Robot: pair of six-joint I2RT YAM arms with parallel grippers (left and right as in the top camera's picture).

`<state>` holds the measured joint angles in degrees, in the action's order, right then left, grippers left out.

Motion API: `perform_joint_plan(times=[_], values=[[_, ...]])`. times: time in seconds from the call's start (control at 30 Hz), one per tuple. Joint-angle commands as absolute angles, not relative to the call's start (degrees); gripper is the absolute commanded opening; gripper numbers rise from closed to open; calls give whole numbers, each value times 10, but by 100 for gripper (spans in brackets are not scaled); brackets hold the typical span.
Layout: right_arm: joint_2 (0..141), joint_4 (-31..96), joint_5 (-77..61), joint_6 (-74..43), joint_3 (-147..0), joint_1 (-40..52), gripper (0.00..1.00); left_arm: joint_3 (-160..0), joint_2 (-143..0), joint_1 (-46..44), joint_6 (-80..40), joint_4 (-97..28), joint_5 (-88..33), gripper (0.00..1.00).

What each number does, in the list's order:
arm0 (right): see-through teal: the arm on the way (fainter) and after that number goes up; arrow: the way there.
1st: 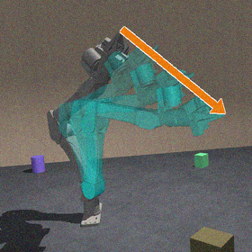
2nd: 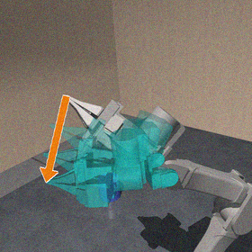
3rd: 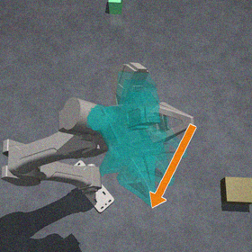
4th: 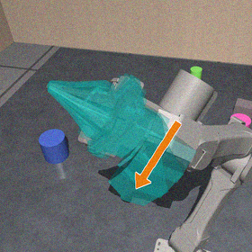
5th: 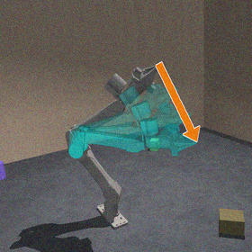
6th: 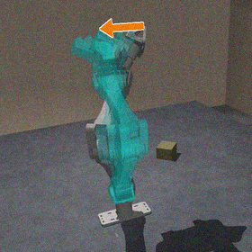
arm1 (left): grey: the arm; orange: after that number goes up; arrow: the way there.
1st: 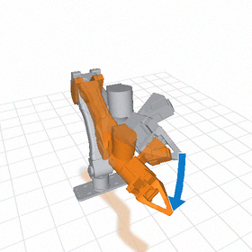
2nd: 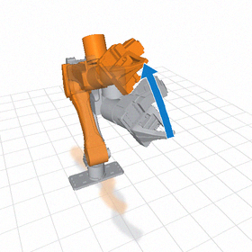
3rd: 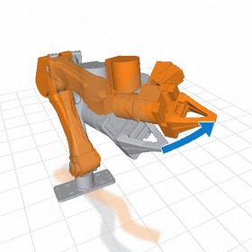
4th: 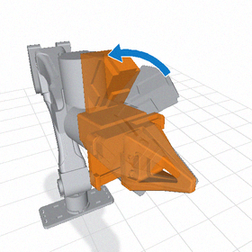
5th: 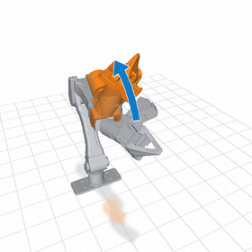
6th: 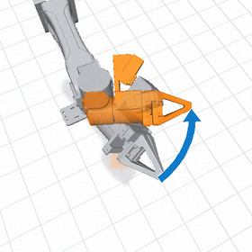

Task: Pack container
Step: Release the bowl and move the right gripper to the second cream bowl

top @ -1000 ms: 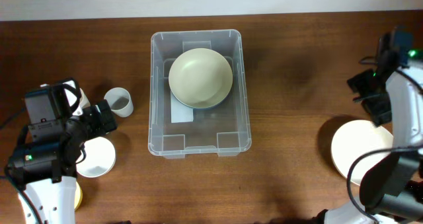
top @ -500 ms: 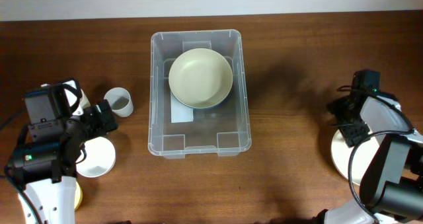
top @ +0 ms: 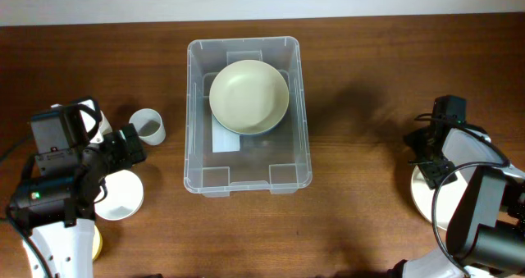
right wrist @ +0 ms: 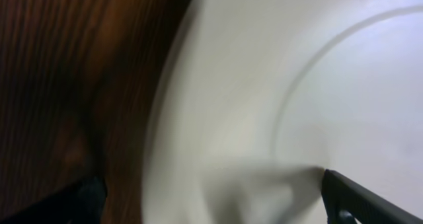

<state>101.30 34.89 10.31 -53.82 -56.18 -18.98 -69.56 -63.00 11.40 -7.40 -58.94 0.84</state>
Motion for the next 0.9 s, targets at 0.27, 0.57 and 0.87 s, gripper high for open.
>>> perform_joint_plan(times=[0.27, 0.57, 0.87], values=[[1016, 352, 109, -543, -542, -191, 81, -705, -627, 117, -81, -588, 2, 99], [1016, 354, 109, -543, -542, -191, 45, -705, -627, 117, -81, -588, 2, 99], [1016, 353, 107, -543, -542, -191, 5, -705, -627, 117, -81, -588, 2, 99]])
